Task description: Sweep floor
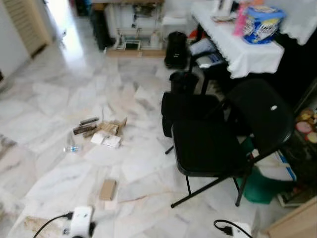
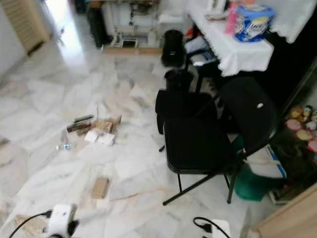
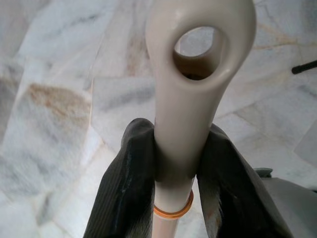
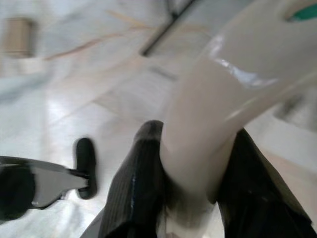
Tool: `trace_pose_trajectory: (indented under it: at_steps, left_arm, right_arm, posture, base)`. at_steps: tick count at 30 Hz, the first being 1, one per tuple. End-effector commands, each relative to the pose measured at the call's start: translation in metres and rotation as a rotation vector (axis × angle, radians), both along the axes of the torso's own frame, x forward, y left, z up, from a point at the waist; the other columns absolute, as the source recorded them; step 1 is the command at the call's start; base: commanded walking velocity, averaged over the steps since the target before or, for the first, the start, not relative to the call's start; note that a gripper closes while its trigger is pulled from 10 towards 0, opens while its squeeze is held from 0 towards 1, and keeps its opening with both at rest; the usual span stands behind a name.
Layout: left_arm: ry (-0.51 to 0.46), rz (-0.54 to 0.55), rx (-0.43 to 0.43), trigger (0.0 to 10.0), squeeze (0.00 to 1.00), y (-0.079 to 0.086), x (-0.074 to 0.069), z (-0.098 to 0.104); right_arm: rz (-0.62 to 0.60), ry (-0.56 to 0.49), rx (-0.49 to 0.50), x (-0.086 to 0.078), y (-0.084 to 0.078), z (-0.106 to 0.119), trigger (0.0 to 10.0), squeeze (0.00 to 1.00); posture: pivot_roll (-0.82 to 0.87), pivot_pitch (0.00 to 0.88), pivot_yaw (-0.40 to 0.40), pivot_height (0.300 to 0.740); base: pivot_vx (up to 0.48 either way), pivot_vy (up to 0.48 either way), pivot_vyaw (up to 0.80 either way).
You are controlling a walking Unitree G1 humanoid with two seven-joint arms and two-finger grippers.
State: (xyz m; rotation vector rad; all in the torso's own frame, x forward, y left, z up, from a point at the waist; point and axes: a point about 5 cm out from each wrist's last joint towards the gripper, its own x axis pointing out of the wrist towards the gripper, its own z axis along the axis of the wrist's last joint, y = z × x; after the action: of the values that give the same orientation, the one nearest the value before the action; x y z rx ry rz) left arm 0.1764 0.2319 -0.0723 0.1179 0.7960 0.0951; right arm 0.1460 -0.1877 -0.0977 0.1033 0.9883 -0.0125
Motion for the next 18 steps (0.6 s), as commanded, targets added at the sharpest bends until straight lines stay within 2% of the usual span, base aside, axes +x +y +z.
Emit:
trace_pose_trajectory:
  at_steps: [1, 6, 8, 14, 17, 18]
  left_arm:
    - [0.039, 0.024, -0.052, 10.0, 0.0, -0.011, -0.01, -0.008]
    - [0.046, 0.025, -0.051, 10.0, 0.0, -0.011, -0.011, -0.009]
    - [0.05, 0.027, -0.053, 10.0, 0.0, -0.011, -0.012, -0.009]
    - [0.06, 0.033, -0.059, 10.0, 0.0, -0.011, -0.013, -0.01]
    - [0.064, 0.035, -0.061, 10.0, 0.0, -0.011, -0.014, -0.011]
    - [0.065, 0.03, -0.059, 10.0, 0.0, -0.011, -0.014, -0.011]
  right_arm:
    - [-0.016, 0.007, 0.02, -0.002, 0.004, -0.001, 10.0, 0.0]
    - [-0.041, 0.008, 0.03, -0.006, 0.002, -0.002, 10.0, 0.0]
    - [-0.06, 0.01, 0.027, -0.009, -0.005, -0.002, 10.0, 0.0]
    - [-0.078, 0.008, 0.023, -0.009, -0.008, -0.002, 10.0, 0.0]
    - [-0.085, 0.009, 0.023, -0.011, -0.008, -0.003, 10.0, 0.0]
    - [-0.086, 0.01, 0.023, -0.013, -0.007, -0.003, 10.0, 0.0]
  posture:
    - [-0.03, 0.0, -0.016, 0.74]
    - [-0.03, 0.0, -0.014, 0.74]
    - [-0.03, 0.0, -0.012, 0.74]
    - [-0.03, 0.0, -0.008, 0.74]
    - [-0.03, 0.0, -0.006, 0.74]
    - [-0.03, 0.0, -0.005, 0.74]
  base:
    - [0.0, 0.0, 0.8]
    - [0.0, 0.0, 0.74]
    - [0.0, 0.0, 0.0]
    - [0.0, 0.0, 0.0]
    - [0.0, 0.48, 0.0]
    - [0.0, 0.0, 0.0]
